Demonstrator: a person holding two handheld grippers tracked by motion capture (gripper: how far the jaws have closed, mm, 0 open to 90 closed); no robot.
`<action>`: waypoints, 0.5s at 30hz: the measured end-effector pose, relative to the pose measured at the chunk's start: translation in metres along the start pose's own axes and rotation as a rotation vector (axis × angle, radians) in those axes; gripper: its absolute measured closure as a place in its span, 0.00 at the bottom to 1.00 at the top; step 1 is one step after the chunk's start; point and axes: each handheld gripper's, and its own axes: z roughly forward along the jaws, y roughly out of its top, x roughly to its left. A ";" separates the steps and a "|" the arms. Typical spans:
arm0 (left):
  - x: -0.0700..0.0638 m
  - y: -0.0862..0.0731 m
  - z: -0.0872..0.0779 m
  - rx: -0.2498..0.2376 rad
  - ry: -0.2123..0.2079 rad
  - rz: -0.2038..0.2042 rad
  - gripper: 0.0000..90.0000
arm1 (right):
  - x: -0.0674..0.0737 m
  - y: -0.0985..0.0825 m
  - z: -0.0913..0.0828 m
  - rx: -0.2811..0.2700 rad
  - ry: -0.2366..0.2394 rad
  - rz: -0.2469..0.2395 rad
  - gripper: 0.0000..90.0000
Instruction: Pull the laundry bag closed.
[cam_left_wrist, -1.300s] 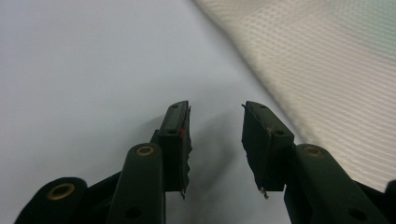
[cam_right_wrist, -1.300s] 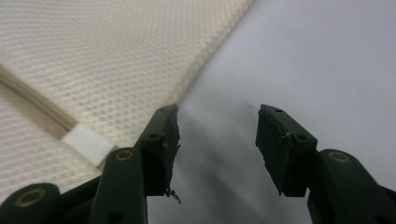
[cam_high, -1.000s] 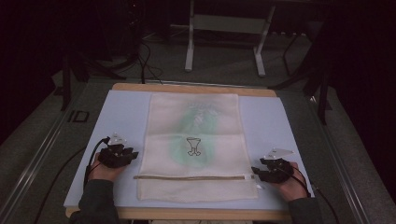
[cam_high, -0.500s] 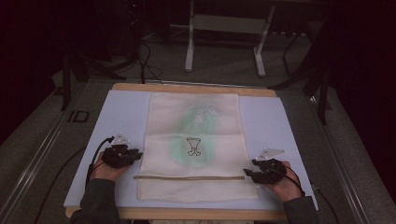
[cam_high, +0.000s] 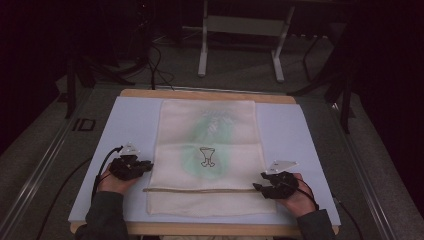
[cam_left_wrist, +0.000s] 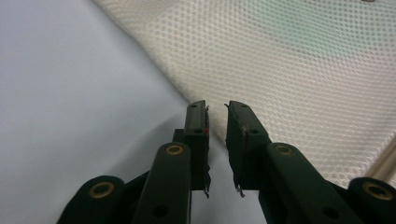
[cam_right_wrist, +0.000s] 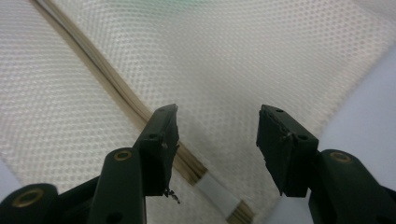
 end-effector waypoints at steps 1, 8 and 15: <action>-0.001 0.000 0.000 0.002 -0.005 0.002 0.89 | 0.001 0.001 0.000 -0.002 0.006 0.001 0.53; -0.003 0.002 0.002 0.014 -0.029 0.026 0.99 | 0.007 0.005 0.003 -0.005 0.025 -0.018 0.53; -0.005 0.003 0.003 0.022 -0.042 0.037 1.00 | 0.013 0.009 0.009 0.005 0.039 -0.046 0.53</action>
